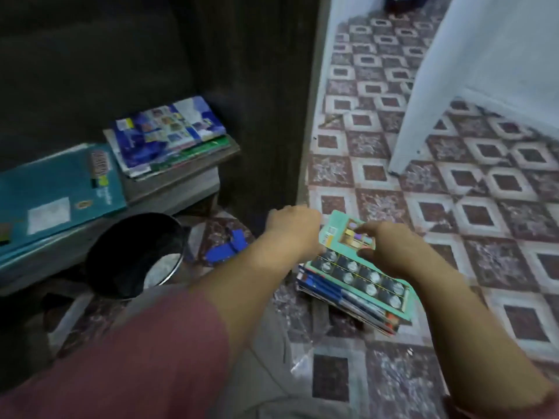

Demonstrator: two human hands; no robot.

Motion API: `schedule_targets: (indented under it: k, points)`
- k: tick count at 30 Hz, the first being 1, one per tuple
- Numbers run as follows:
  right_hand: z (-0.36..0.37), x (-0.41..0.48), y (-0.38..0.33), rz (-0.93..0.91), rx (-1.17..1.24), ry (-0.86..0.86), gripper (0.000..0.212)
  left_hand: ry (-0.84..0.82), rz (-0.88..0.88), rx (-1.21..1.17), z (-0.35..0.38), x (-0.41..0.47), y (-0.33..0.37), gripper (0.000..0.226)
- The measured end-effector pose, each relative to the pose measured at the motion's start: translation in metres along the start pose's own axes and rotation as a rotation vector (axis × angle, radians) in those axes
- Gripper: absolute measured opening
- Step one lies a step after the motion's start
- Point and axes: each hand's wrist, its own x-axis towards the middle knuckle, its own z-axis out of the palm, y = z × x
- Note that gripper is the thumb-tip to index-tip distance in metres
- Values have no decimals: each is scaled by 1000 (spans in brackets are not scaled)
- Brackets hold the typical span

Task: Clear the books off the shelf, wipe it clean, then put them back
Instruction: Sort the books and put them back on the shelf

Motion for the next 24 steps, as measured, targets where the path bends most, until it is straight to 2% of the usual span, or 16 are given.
schedule_targets:
  k: [4,8,12,15,19,24]
  points:
    - [49,20,42,92,34,-100,52,-110,66,99,53,31,28,38]
    - [100,49,59,90,9,-163,59,-283,99,210,83,51,13,46]
    - [149,68,68,87,-70,-82,96,-338,20,101,95,63,-9,46]
    - [180,71,73,95,-121,-85,119,-399,-1,90,104,66,-10,45]
    - [195,73,76,96,-162,-62,123,-417,-9,64,105,70,-6,42]
    - [186,79,78,57,-208,-114,124,-422,-23,64,102,68,-5,45]
